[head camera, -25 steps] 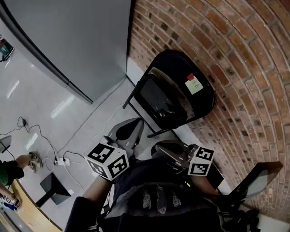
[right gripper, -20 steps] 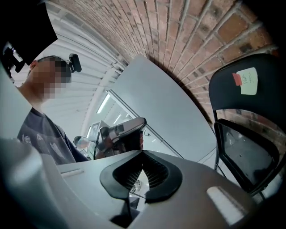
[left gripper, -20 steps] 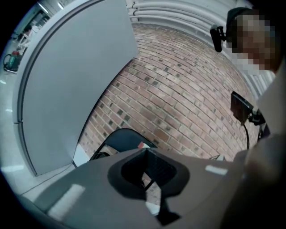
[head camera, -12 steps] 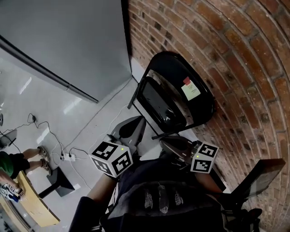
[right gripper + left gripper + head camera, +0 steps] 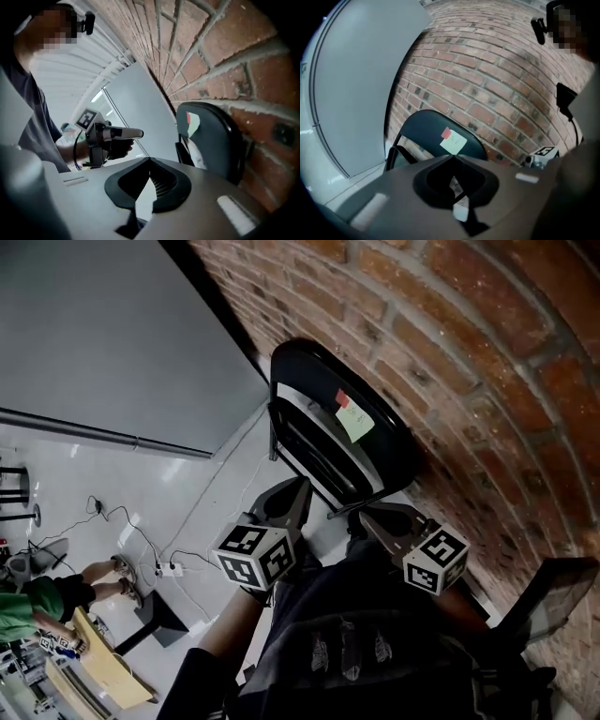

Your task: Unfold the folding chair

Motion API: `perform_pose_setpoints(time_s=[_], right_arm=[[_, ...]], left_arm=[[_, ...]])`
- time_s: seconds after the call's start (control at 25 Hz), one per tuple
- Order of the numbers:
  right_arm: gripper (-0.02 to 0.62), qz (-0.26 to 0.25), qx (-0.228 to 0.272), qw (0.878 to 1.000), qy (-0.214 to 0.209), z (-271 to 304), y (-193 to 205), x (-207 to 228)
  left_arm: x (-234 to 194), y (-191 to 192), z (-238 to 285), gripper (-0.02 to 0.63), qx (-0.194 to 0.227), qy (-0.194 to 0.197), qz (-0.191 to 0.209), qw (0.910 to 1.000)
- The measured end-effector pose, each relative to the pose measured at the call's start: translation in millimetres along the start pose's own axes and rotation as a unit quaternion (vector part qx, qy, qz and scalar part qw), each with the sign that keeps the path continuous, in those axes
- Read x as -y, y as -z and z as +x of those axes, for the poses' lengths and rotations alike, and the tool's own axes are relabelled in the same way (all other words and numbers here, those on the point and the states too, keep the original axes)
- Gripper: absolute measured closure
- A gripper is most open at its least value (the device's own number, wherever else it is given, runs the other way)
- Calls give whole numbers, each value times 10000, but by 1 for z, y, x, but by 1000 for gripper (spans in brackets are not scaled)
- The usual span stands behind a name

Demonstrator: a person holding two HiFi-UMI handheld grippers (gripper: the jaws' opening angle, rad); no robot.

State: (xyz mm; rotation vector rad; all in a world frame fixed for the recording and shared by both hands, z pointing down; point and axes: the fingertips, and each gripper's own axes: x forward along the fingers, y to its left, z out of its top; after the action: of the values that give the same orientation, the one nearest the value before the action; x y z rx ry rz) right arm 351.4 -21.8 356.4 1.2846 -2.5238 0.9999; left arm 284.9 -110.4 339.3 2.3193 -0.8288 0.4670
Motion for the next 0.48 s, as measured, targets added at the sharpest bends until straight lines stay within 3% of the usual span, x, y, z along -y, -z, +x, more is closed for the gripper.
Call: perform_pose_setpoints(time_s=[0.12,0.2,0.28,0.4,0.48], right_arm=[[590,-209,-118,9960,858,-20,6,29],[489,-201,-134,9896,1416,-32,9,47],[435,-114,-114,9819,1889,-42,13,64],[357,214,-53,9726,2313,-51,19,88],[348,315,-99,9690,2450,-51,23,103]], left_arm=[[-8,18,31,604,-342,-56,-13,9994],[-15,29,47,604,-548,-40,-108,9984],[-18,34,58,604,-669,30,-190,9976],[-13,37,66,604,-777,159,-134,9968],[-10,38,66,604,-840,234,-117,9961]])
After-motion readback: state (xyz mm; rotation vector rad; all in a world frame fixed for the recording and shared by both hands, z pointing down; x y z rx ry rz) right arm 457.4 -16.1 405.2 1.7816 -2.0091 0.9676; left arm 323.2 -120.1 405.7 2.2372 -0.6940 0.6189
